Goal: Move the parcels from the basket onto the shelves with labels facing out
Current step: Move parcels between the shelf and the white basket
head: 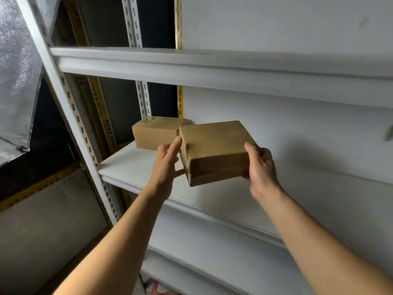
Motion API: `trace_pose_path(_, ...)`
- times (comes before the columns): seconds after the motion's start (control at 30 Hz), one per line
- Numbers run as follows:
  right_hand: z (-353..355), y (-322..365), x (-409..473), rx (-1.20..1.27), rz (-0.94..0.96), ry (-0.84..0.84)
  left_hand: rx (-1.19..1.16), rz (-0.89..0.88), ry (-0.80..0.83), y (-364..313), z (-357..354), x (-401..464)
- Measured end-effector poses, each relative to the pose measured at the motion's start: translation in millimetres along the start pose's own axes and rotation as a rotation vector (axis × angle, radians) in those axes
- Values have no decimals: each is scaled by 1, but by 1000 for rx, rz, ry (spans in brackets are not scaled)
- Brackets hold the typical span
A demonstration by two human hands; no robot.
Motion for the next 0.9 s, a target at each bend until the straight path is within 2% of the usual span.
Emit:
trace_pose_path(0.13, 69, 21, -8, -14, 26, -12, 47, 160, 282, 12, -51, -21)
trace_pose_path(0.2, 97, 33, -11, -19, 43, -33, 43, 206, 363, 17, -78, -29)
trace_pose_path(0.43, 168, 49, -57, -3, 41, -202, -88, 199, 307, 26, -171, -44)
trace_pose_path(0.53, 178, 39, -86, 24, 38, -176, -123, 159, 362, 30, -212, -56)
trace_pose_path(0.67, 214, 50, -116, -1, 147, -259, -78, 77, 646, 32, -268, -84)
trace_pose_path(0.8, 270, 60, -165, -14, 200, -464, -22, -43, 868, 32, -317, -116)
trace_pose_path(0.9, 308, 56, -215, -30, 191, -633, -19, -35, 1000, 38, -352, -157)
Point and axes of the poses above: each hand's wrist, its own x-axis towards the middle knuckle, its own z-axis out of the back of the hand, y = z × x, the point moved 8 cm from there along x, towards the middle knuckle, and after that the axes turned 6 degrees about x, right-handed, at the moved point
